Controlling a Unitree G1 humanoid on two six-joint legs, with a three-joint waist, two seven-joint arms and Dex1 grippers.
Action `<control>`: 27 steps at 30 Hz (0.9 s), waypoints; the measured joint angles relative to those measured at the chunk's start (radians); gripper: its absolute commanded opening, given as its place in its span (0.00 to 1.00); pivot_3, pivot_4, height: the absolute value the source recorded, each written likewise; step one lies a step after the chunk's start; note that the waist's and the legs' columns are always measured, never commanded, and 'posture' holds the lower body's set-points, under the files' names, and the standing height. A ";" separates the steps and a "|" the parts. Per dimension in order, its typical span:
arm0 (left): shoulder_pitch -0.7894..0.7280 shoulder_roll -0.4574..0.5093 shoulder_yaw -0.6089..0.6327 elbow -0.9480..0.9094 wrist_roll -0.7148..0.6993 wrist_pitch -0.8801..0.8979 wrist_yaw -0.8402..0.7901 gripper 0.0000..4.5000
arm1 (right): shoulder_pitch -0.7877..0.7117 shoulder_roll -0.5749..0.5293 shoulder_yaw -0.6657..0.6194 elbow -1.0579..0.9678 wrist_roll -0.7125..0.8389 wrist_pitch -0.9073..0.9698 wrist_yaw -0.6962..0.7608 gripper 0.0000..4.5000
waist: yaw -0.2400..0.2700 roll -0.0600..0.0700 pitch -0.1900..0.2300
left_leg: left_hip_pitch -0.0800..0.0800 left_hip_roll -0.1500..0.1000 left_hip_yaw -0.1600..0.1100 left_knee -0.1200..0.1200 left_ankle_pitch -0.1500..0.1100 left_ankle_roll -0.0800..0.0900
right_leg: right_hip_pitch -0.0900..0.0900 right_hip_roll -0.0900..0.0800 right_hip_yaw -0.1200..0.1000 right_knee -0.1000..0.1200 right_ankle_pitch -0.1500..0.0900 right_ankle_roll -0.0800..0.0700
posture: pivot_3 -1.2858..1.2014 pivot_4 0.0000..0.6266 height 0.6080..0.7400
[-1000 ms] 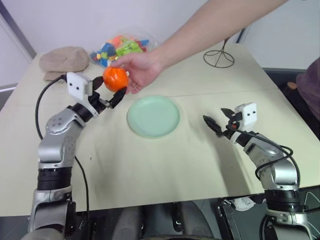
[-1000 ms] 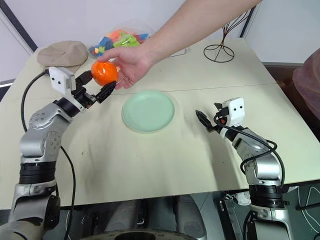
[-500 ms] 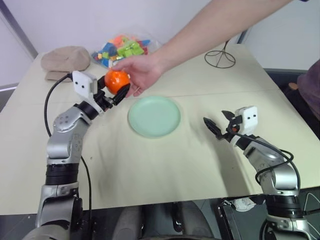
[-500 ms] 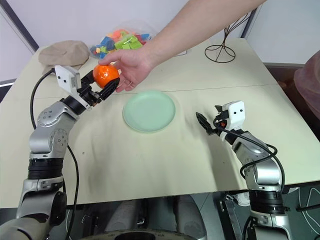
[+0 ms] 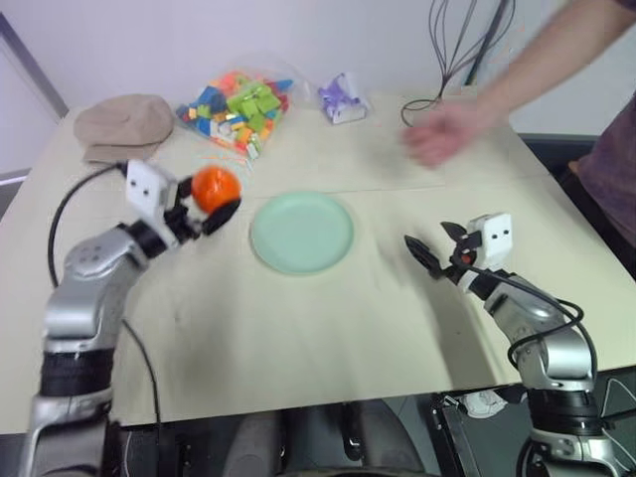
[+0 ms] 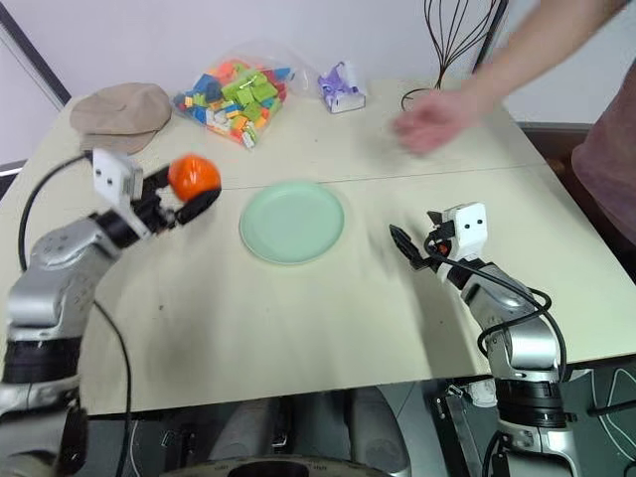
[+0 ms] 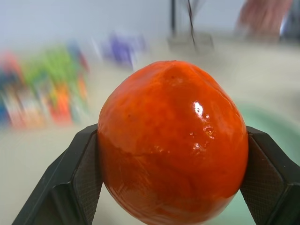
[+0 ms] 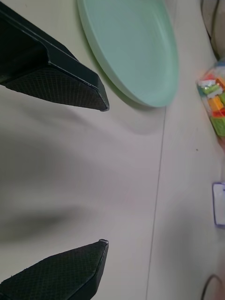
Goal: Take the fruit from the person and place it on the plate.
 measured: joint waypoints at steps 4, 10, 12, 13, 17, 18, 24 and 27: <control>-0.062 -0.055 -0.012 0.027 0.007 -0.011 0.008 0.74 | 0.000 0.030 0.009 -0.002 0.000 0.000 -0.007 1.00 | 0.019 -0.002 0.001 | -0.001 -0.001 0.000 0.004 0.000 0.000 | 0.001 -0.001 -0.001 0.000 0.000 0.000 | 0.52 0.24 1.00; -0.216 -0.195 -0.132 0.209 0.095 -0.122 0.007 0.74 | 0.035 0.045 0.008 -0.045 -0.001 0.000 -0.029 1.00 | 0.022 -0.001 0.000 | -0.001 -0.003 0.001 0.003 0.000 0.000 | 0.002 -0.002 0.000 -0.001 0.002 0.004 | 0.52 0.24 1.00; -0.246 -0.225 -0.171 0.295 0.131 -0.159 -0.001 0.98 | 0.059 0.047 0.002 -0.061 -0.001 0.001 -0.040 1.00 | 0.014 -0.001 0.000 | -0.001 -0.003 0.001 0.003 0.000 0.000 | 0.001 -0.002 0.000 -0.001 0.002 0.004 | 0.52 0.24 1.00; -0.251 -0.229 -0.177 0.310 0.138 -0.165 -0.002 0.99 | 0.061 0.047 0.002 -0.061 -0.001 0.001 -0.042 1.00 | 0.011 -0.001 0.001 | -0.001 -0.002 0.001 0.003 0.000 0.000 | 0.001 -0.001 0.000 -0.001 0.002 0.004 | 0.52 0.24 1.00; -0.300 -0.267 -0.204 0.405 0.178 -0.223 -0.021 0.99 | 0.082 0.051 -0.003 -0.091 0.000 0.007 -0.060 1.00 | 0.003 -0.001 0.001 | -0.001 -0.002 0.000 0.002 0.000 0.000 | 0.001 -0.001 0.000 -0.001 0.002 0.004 | 0.52 0.24 1.00; -0.312 -0.272 -0.204 0.420 0.186 -0.235 -0.020 0.99 | 0.086 0.051 -0.006 -0.100 0.001 0.007 -0.064 1.00 | 0.001 -0.001 0.001 | -0.001 -0.002 0.000 0.002 0.000 0.000 | 0.001 -0.001 0.000 -0.001 0.002 0.004 | 0.52 0.24 1.00; -0.330 -0.243 -0.178 0.415 0.194 -0.264 -0.016 0.99 | 0.091 0.050 -0.015 -0.106 0.009 0.017 -0.075 1.00 | -0.005 -0.001 0.001 | 0.000 -0.001 0.000 0.002 0.000 0.000 | 0.001 0.000 0.000 0.000 0.002 0.004 | 0.52 0.24 1.00; -0.275 -0.158 -0.116 0.335 0.169 -0.218 -0.018 0.99 | 0.091 0.049 -0.019 -0.107 0.011 0.020 -0.076 1.00 | -0.010 -0.001 0.001 | 0.000 0.000 0.001 0.002 0.000 0.000 | 0.000 0.000 0.000 0.000 0.002 0.004 | 0.52 0.24 1.00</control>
